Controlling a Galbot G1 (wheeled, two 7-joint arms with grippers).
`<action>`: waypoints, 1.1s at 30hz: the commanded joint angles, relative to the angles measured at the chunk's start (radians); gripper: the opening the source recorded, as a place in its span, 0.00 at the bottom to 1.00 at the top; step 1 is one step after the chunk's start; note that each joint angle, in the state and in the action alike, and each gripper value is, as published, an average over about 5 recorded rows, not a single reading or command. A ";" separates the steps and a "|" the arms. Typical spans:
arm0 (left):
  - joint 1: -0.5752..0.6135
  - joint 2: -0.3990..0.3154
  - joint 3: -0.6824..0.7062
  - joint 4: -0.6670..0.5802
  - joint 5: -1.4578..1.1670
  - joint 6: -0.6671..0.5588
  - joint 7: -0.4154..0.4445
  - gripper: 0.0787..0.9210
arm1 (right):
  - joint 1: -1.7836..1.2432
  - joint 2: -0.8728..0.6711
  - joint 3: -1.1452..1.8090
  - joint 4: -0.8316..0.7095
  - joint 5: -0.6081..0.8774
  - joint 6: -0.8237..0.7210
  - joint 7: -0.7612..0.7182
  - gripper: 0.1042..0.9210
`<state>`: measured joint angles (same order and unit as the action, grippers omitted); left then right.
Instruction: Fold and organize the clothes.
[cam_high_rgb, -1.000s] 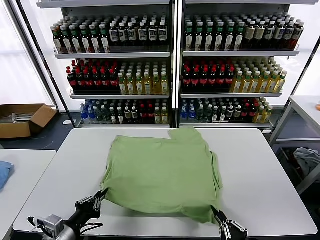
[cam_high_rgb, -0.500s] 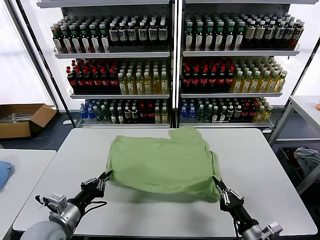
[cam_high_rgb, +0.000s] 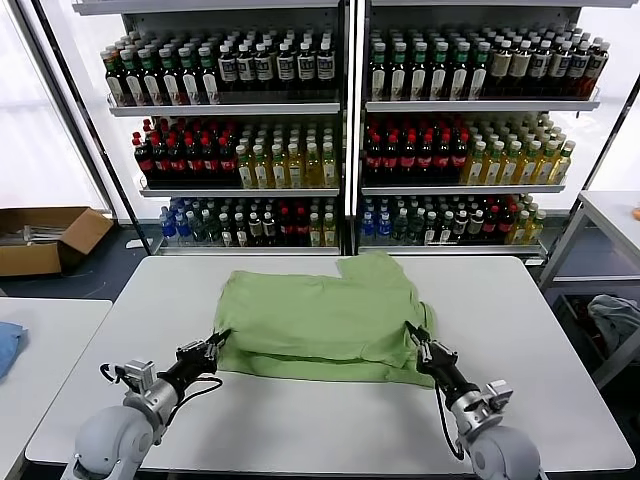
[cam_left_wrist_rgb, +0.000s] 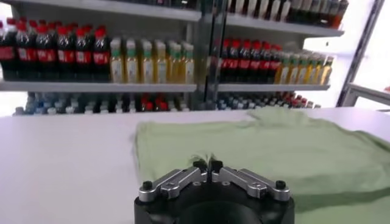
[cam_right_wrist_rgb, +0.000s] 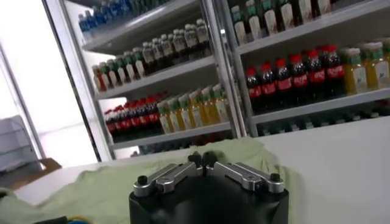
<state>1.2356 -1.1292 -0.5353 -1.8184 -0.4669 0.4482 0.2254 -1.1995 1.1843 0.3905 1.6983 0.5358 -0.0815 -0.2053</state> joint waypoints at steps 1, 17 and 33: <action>-0.072 -0.014 0.033 0.119 0.059 -0.028 -0.067 0.08 | 0.055 -0.001 -0.050 -0.063 -0.073 -0.026 0.002 0.18; 0.100 -0.009 -0.040 -0.089 0.125 0.017 -0.138 0.63 | -0.283 0.002 0.108 0.258 -0.231 -0.111 0.181 0.74; 0.128 -0.047 -0.011 -0.045 0.108 0.006 -0.123 0.87 | -0.348 0.023 0.083 0.269 -0.151 -0.151 0.233 0.77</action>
<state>1.3432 -1.1667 -0.5517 -1.8754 -0.3583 0.4557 0.1058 -1.5042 1.2033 0.4738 1.9457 0.3798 -0.2135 -0.0041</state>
